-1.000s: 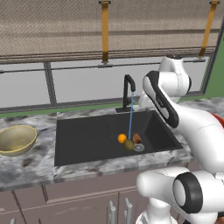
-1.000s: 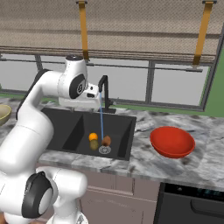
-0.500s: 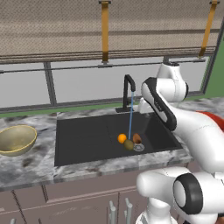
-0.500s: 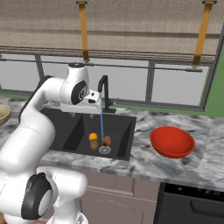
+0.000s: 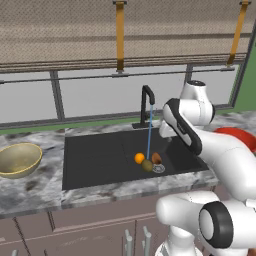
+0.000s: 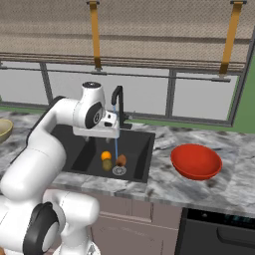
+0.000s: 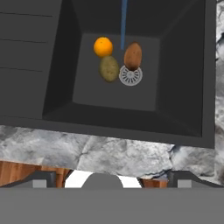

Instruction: Pick the potatos from the sink and place them in one bowl. Place the orange in the other bowl. Then turn off the sink faucet.

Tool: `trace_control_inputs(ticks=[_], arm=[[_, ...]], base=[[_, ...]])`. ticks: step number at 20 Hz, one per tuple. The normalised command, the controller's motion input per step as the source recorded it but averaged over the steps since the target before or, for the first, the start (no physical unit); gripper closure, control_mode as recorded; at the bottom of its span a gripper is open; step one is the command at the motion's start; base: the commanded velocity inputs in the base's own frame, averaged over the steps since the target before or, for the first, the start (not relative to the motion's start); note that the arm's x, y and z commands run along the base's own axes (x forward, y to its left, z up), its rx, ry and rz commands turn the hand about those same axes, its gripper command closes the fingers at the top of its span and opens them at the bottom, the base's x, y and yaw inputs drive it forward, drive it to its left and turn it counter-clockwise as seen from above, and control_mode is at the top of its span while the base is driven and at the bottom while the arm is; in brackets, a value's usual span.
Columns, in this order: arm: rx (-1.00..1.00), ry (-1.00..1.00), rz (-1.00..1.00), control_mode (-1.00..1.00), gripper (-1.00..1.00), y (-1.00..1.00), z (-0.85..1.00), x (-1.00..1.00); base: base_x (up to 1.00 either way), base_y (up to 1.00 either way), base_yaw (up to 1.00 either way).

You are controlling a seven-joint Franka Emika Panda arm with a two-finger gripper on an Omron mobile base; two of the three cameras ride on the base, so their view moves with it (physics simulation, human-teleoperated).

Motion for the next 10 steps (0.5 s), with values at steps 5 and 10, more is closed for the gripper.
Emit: trace_control_inputs(ticks=[5,10], arm=[[0.0,0.0,0.0,-1.0,-1.0,-0.08,-0.36,0.07],[0.0,0.0,0.0,-1.0,-1.0,0.0,-0.18,0.17]], base=[[0.0,0.0,0.0],[0.0,0.0,0.0]])
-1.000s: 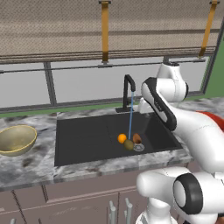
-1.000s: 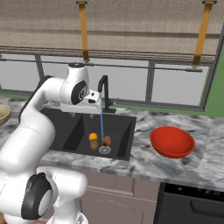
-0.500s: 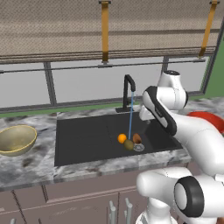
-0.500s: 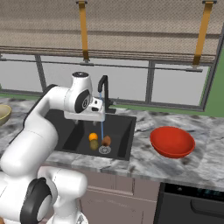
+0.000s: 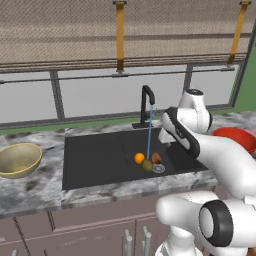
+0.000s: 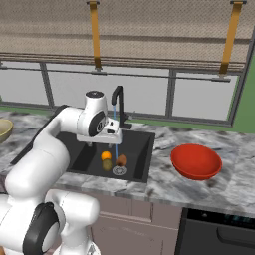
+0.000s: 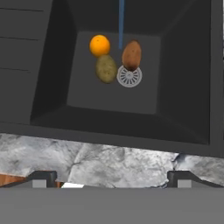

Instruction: Pick the potatos from the sink and place them in one bowl. Place the orange in the other bowl. Then turn off the sink faucet.

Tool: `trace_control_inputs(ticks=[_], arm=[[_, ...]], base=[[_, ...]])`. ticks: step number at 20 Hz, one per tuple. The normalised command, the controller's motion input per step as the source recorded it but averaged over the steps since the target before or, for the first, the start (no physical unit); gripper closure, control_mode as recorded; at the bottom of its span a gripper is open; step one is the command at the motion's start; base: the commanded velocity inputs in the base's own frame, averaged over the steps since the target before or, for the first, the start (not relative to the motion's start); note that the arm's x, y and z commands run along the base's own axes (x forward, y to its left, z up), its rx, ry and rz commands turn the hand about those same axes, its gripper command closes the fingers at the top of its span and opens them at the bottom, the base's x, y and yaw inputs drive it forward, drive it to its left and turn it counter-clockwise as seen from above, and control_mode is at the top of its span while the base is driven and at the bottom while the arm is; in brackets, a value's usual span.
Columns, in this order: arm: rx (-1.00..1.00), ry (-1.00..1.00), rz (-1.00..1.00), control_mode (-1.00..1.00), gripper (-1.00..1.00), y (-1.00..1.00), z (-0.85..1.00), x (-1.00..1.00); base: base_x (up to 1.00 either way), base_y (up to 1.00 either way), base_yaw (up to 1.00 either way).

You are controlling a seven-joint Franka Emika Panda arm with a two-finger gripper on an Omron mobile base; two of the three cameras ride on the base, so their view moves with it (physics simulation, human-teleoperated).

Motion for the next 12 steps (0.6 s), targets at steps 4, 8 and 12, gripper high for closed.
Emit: trace_control_inputs(ticks=[4,8,12], arm=[[0.0,0.0,0.0,-1.0,-1.0,-0.03,-0.18,0.17],[0.0,0.0,0.0,-1.0,-1.0,-0.08,-0.27,0.07],[0.0,0.01,0.0,-1.0,-1.0,-0.07,-0.24,0.03]], base=[[0.0,0.0,0.0],[0.0,0.0,0.0],[0.0,0.0,0.0]])
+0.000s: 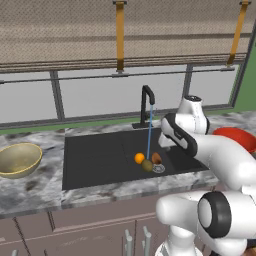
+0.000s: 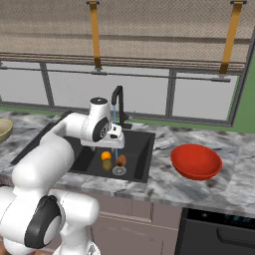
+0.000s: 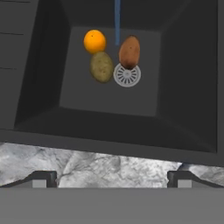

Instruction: Pick the potatos from the sink and place them in one bowl. Place the orange in the other bowl. Then turn off the sink faucet.

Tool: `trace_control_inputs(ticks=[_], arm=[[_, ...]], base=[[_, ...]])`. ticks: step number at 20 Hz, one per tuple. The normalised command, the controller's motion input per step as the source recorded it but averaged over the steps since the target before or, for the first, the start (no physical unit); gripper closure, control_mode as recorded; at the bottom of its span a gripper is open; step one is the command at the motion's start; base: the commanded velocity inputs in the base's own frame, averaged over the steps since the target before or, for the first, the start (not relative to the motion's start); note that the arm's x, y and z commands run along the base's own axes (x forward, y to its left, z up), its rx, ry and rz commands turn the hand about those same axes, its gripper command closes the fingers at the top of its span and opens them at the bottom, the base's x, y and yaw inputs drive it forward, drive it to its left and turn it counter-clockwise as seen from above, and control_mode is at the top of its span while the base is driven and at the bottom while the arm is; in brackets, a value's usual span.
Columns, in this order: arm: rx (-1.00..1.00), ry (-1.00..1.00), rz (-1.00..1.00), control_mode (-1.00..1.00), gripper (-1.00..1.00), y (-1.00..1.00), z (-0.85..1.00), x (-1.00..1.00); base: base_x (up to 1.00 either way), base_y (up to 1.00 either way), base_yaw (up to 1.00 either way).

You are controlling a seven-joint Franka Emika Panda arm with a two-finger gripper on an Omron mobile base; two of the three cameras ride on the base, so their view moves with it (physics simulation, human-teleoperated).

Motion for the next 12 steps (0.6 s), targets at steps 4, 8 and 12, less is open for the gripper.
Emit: trace_control_inputs(ticks=[4,8,12], arm=[[0.0,0.02,0.0,-1.0,-1.0,-0.07,-0.17,0.04],[0.0,0.01,0.0,-1.0,-1.0,-0.06,-0.19,0.06],[0.0,0.01,0.0,-1.0,-1.0,-0.06,-0.2,0.06]], base=[[0.0,0.0,0.0],[0.0,0.0,0.0],[0.0,0.0,0.0]])
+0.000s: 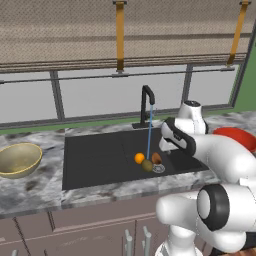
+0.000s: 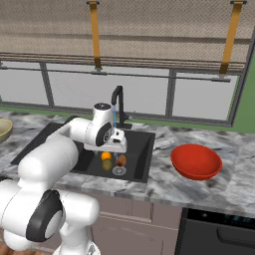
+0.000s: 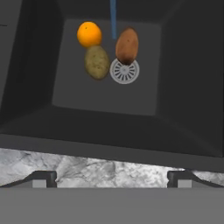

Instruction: Pick the potatos from the sink and place them in one bowl. Place the orange in the other bowl. Then turn off the sink faucet.

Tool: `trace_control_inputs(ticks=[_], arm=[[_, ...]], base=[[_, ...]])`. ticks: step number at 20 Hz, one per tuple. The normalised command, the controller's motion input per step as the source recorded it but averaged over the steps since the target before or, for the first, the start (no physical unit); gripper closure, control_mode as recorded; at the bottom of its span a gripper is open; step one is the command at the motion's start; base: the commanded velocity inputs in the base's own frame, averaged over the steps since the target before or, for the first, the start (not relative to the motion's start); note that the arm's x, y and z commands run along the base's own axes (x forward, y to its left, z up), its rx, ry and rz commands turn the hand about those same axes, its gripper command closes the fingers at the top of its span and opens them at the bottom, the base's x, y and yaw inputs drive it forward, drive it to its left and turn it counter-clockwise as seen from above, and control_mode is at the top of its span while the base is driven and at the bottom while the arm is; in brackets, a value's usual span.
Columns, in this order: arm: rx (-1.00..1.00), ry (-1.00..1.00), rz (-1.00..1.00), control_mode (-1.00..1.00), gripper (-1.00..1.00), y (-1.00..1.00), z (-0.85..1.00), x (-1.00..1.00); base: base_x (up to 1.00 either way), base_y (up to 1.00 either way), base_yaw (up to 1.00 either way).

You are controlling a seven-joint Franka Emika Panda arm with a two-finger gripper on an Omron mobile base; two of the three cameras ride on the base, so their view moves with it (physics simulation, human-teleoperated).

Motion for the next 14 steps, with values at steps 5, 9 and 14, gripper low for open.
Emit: trace_control_inputs(ticks=[5,9,14], arm=[[0.0,0.0,0.0,-1.0,-1.0,-0.03,-0.2,0.06],[0.0,0.0,0.0,-1.0,-1.0,0.0,-0.21,0.07],[0.0,0.0,0.0,-1.0,-1.0,0.0,-0.2,0.11]], base=[[0.0,0.0,0.0],[0.0,0.0,0.0],[0.0,0.0,0.0]])
